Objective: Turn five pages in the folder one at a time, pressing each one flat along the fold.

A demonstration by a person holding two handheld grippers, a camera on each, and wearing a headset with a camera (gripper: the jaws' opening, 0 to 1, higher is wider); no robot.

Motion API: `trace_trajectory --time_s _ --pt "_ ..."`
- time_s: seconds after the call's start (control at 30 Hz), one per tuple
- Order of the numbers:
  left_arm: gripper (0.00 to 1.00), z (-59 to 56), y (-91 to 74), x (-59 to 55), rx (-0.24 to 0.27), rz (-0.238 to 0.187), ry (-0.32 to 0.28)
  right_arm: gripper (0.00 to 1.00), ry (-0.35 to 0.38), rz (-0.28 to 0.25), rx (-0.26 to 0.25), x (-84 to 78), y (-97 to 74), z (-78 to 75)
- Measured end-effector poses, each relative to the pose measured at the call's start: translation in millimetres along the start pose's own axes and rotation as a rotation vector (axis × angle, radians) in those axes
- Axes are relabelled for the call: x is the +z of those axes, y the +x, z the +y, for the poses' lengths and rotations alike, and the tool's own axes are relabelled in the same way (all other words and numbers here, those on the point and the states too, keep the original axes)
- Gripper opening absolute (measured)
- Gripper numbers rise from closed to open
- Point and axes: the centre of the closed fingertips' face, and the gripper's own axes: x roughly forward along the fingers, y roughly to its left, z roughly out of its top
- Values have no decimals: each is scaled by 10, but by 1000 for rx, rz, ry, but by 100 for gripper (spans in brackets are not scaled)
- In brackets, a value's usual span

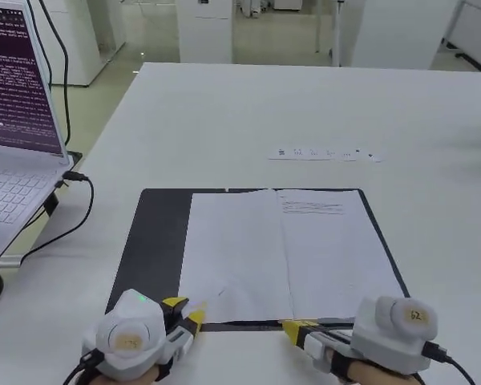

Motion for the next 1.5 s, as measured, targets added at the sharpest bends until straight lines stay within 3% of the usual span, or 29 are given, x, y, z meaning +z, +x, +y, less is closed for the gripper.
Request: trace_trajectory --time_s 0.1,0.17,0.2,0.27,0.37,0.43,0.5,0.53,0.6,0.73,0.77,0.93,1.07,1.17,1.23,1.33,1.43,1.5 --pt "18 6 1 10 3 13 -30 0 13 -29 36 96 -116 133" --pt "19 -3 1 27 -8 10 -137 0 26 -48 52 155 -182 186" --pt "19 17 -2 30 -4 18 -157 0 29 -53 55 179 -218 202" --pt "19 10 2 48 -12 53 -231 0 30 -67 60 246 -318 243" --pt "22 -25 -13 50 -28 149 -285 0 42 -117 50 416 -481 265" --pt "22 -165 -81 70 -71 206 -384 0 65 -125 38 482 -561 245" --pt "21 -271 -146 110 -104 231 -450 0 86 -148 41 584 -671 248" --pt "22 -348 -209 170 -119 228 -497 0 98 -155 33 637 -744 238" --pt "22 -464 -313 326 -156 181 -557 0 123 -192 11 764 -867 201" --pt "22 -617 -521 522 -199 165 -740 0 116 -186 -62 882 -1050 75" --pt "22 -611 -577 609 -194 132 -779 0 110 -186 -75 910 -1095 66" --pt "24 -556 -785 802 -149 82 -914 0 115 -194 -126 1061 -1310 -21" --pt "28 -466 -930 894 -85 47 -900 0 112 -205 -157 1109 -1414 -90" --pt "39 -341 -1006 946 -6 7 -840 0 96 -203 -205 1094 -1483 -181" --pt "44 -286 -1053 943 34 11 -758 0 91 -205 -216 1078 -1523 -213" --pt "49 -233 -1111 919 82 34 -631 12 80 -199 -235 1036 -1572 -291" --pt "55 -230 -1129 902 103 47 -598 22 47 -194 -255 986 -1597 -325" --pt "58 -207 -1145 924 132 36 -535 29 -6 -194 -273 978 -1617 -366"
